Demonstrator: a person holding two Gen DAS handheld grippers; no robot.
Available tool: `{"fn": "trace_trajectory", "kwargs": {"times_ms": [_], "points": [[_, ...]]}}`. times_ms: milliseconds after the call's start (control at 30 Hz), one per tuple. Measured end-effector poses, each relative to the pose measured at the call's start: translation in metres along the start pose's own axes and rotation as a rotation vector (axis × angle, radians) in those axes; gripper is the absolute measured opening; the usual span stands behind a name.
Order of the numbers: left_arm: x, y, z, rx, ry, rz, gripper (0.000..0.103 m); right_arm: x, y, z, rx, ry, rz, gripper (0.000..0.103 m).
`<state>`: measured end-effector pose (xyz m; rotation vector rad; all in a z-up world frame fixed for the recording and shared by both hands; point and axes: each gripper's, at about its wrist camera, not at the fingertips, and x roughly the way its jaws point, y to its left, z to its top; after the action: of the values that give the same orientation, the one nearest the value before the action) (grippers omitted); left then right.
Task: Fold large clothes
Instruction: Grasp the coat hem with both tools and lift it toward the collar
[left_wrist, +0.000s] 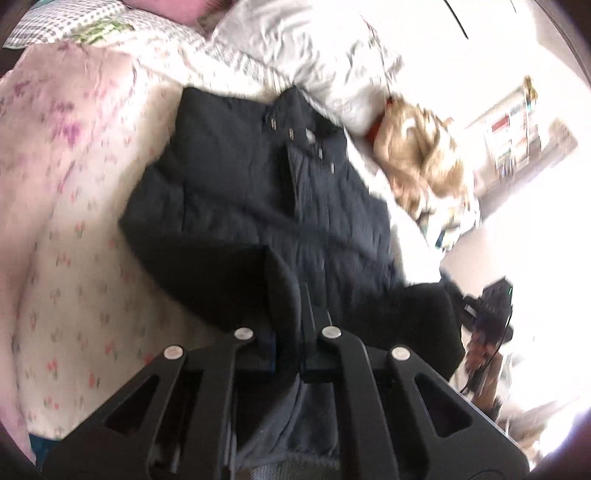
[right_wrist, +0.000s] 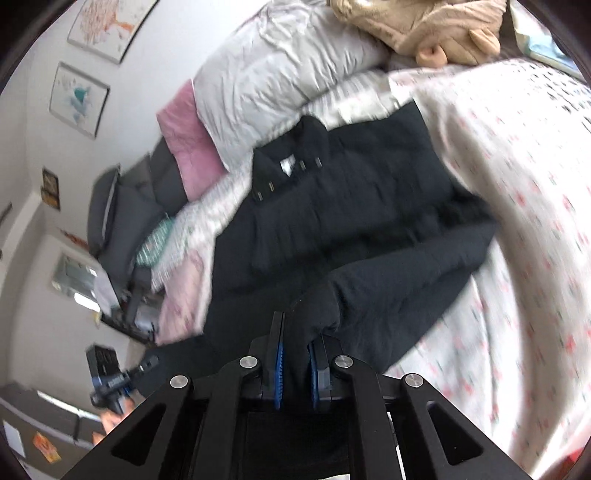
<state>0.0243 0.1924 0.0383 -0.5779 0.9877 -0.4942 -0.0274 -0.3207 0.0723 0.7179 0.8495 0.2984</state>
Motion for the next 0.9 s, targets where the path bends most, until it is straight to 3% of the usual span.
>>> {"fn": "trace_trajectory", "kwargs": {"times_ms": [100, 233, 367, 467, 600, 767, 900], "points": [[0.004, 0.007, 0.028, -0.064, -0.066, -0.028, 0.008, 0.019, -0.001, 0.032, 0.063, -0.050, 0.023, 0.010], [0.015, 0.020, 0.062, -0.108, -0.176, -0.014, 0.008, 0.041, -0.008, 0.062, 0.128, -0.138, 0.005, 0.010], [0.032, 0.050, 0.081, -0.167, -0.270, 0.029, 0.008, 0.059, -0.040, 0.081, 0.210, -0.230, 0.001, 0.010], [0.057, 0.079, 0.085, -0.218, -0.282, 0.096, 0.009, 0.079, -0.071, 0.088, 0.268, -0.252, -0.059, 0.010], [0.095, 0.109, 0.090, -0.261, -0.215, 0.212, 0.011, 0.112, -0.101, 0.093, 0.291, -0.202, -0.208, 0.011], [0.120, 0.109, 0.091, -0.191, -0.171, 0.301, 0.028, 0.134, -0.103, 0.096, 0.219, -0.157, -0.291, 0.015], [0.106, 0.098, 0.092, -0.153, -0.202, 0.252, 0.066, 0.123, -0.097, 0.104, 0.233, -0.127, -0.232, 0.020]]}}
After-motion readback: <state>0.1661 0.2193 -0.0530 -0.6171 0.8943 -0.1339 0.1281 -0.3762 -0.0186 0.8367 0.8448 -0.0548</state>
